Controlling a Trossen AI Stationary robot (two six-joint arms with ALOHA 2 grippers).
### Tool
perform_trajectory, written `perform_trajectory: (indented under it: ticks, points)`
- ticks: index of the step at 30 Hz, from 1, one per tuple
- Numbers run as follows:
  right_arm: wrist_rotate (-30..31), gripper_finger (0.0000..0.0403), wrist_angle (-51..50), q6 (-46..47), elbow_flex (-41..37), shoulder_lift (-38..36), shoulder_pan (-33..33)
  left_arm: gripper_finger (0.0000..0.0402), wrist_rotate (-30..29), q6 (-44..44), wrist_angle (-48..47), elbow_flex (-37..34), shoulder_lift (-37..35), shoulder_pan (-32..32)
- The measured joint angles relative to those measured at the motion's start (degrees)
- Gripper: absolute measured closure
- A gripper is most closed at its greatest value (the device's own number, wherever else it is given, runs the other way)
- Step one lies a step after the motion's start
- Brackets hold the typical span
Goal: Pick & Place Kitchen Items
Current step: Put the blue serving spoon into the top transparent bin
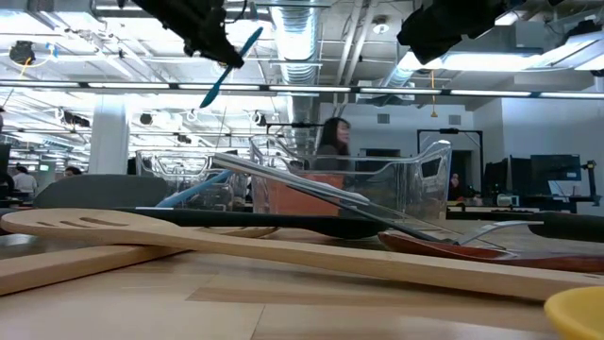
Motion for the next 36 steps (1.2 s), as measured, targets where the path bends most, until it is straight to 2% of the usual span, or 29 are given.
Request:
perform_trajectory:
  ticks: [12,17,25,36]
  points:
    - [0.0,0.0403,0.0,0.0,0.0,0.0,0.0,0.0385,5.5,-2.6,-0.1,0.0,5.3,9.7]
    - [0.0,0.0403,0.0,0.0,0.0,0.0,0.0,0.0385,5.6,-3.8,-0.1,0.0,9.3,11.7]
    - [0.0,0.0403,-0.1,0.0,0.0,0.0,0.0,0.0385,5.6,-10.5,-0.6,0.0,14.5,16.3]
    - [0.0,0.0403,-0.8,0.0,0.0,0.0,0.0,0.0385,7.6,-13.1,-2.9,0.0,18.7,17.8]
